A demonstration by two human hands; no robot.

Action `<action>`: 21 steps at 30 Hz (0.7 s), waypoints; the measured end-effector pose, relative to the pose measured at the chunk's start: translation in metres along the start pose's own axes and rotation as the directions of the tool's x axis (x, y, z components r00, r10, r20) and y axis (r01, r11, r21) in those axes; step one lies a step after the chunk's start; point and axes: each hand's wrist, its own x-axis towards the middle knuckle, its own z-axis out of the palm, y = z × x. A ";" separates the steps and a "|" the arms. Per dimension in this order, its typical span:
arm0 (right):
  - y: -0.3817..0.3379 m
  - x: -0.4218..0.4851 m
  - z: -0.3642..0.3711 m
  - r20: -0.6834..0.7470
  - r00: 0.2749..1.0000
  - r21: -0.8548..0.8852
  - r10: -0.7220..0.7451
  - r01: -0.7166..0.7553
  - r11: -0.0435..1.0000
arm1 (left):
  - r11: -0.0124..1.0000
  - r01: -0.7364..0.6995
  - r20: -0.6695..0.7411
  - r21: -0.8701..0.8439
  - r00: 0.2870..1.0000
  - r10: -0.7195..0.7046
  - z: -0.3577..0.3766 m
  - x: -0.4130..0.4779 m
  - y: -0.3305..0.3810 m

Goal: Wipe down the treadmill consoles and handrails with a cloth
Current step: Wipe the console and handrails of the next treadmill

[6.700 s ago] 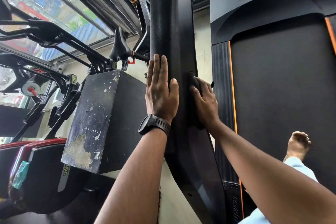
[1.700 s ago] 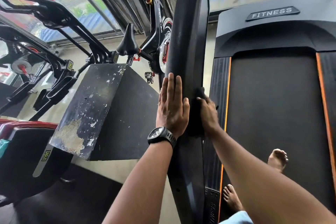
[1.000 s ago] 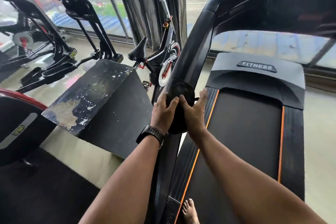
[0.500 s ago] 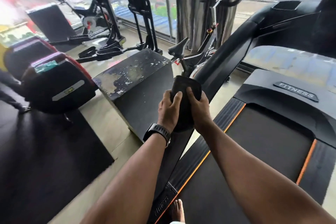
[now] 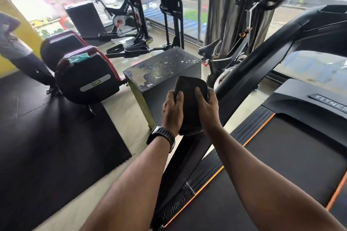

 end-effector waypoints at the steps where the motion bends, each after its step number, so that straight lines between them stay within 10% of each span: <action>1: 0.009 -0.007 0.008 -0.003 1.000 -0.016 -0.014 0.014 1.000 | 1.000 0.000 -0.006 -0.002 1.000 0.000 -0.009 -0.003 -0.011; 21: 0.193 -0.211 0.258 -0.088 0.968 -0.076 -0.236 0.230 0.970 | 0.965 -0.250 0.035 -0.076 0.967 0.253 -0.287 -0.032 -0.271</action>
